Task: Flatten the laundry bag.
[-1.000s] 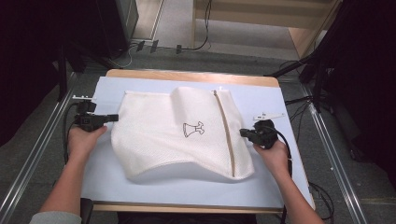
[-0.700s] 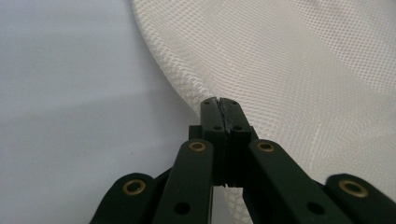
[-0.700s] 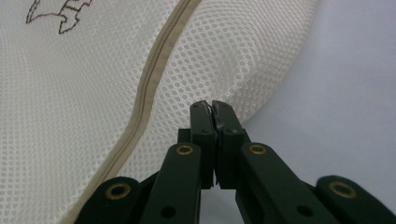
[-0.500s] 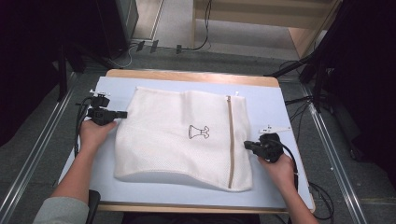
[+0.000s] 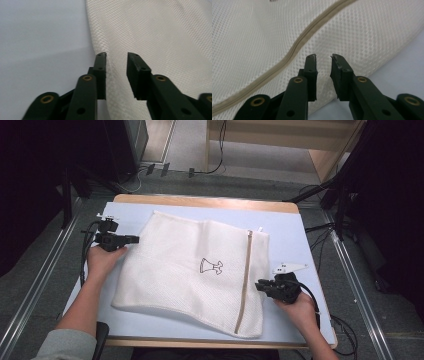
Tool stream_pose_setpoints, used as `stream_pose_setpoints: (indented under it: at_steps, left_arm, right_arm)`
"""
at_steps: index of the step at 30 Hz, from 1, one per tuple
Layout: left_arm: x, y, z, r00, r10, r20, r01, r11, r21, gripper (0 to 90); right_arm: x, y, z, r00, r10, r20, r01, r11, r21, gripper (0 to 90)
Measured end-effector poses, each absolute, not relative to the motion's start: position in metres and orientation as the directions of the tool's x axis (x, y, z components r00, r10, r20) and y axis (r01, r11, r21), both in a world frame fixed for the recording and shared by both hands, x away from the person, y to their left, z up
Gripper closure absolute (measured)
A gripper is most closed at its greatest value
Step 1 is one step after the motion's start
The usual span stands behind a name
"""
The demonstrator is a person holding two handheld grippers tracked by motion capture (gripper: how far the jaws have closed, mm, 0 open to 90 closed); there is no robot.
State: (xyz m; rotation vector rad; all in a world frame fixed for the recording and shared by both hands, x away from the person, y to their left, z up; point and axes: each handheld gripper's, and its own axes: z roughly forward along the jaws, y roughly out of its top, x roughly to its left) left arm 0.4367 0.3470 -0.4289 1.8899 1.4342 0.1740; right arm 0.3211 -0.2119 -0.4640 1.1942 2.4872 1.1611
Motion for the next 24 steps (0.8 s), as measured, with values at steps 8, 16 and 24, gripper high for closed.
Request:
stream_pose_setpoints:
  at_steps: [8,16,24]
  left_arm:
    - [0.399,0.344,-0.418,0.385,0.872,-0.303,0.754,-0.108,0.648,58.4]
    - [0.359,0.34,-0.425,0.392,0.882,-0.263,0.743,-0.135,0.655,52.8]
    - [0.338,0.345,-0.432,0.355,0.905,-0.235,0.764,-0.135,0.631,46.0]
  right_arm:
    - [0.346,-0.22,-0.455,-0.635,0.756,0.158,0.559,0.308,0.77,60.7]
    - [0.387,-0.226,-0.457,-0.546,0.822,0.161,0.599,0.249,0.762,47.6]
    - [0.421,-0.226,-0.466,-0.491,0.861,0.135,0.62,0.237,0.748,45.7]
